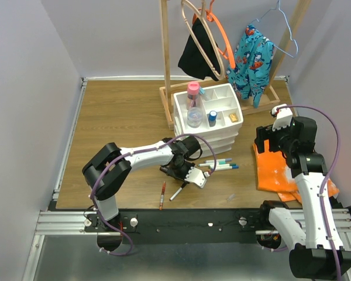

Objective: Sort the stationery into containers
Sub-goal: Pick up the pen from the center of the board, then place the pen in the storage box.

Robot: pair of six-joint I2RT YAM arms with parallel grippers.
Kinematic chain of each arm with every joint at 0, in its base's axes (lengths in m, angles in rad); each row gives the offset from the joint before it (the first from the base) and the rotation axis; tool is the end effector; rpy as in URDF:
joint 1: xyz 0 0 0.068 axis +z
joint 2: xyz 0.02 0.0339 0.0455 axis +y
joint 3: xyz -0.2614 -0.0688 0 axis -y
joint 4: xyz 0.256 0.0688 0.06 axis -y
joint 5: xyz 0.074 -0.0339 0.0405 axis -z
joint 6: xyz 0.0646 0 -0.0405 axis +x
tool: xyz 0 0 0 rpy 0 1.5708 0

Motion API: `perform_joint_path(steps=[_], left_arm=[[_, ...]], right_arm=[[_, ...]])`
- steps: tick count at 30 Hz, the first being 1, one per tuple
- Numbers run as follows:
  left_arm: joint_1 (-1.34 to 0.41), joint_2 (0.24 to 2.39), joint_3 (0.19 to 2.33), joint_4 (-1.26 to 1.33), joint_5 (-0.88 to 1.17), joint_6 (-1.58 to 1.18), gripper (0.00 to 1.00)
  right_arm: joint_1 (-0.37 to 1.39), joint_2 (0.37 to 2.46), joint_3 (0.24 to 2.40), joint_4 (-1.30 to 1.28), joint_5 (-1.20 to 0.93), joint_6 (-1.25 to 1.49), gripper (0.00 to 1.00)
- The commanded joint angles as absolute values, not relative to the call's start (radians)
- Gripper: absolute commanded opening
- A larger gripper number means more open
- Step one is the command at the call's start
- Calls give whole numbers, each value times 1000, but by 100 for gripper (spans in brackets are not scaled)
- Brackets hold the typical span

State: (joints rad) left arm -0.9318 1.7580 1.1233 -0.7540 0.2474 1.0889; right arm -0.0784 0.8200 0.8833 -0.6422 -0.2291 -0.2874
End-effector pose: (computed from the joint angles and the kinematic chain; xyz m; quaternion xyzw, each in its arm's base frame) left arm 0.1872 -0.2784 0.1325 0.8430 0.5158 -0.1154 0.0996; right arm 0.2085 -0.0017 0.3058 -0.1452 0.8633 0.0129 0.4831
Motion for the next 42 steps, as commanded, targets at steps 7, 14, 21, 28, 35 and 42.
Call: perform_joint_path(steps=[7, 14, 21, 28, 35, 42], left_arm=[[-945, 1628, 1294, -836, 362, 878, 26], [-945, 1540, 1509, -902, 452, 777, 24], [-940, 1525, 1732, -801, 540, 565, 22], [-859, 1566, 1897, -498, 560, 301, 20], [-747, 1627, 1879, -186, 473, 109, 18], [-715, 1729, 1882, -55, 410, 18, 18]], right_arm=[[-83, 813, 867, -612, -233, -278, 96], [-83, 818, 858, -604, -235, -278, 96], [-83, 819, 853, -600, -227, -273, 96], [-83, 824, 861, -600, -216, -268, 96], [-83, 816, 870, -604, -203, -261, 96], [-83, 816, 884, -612, -190, -261, 96]])
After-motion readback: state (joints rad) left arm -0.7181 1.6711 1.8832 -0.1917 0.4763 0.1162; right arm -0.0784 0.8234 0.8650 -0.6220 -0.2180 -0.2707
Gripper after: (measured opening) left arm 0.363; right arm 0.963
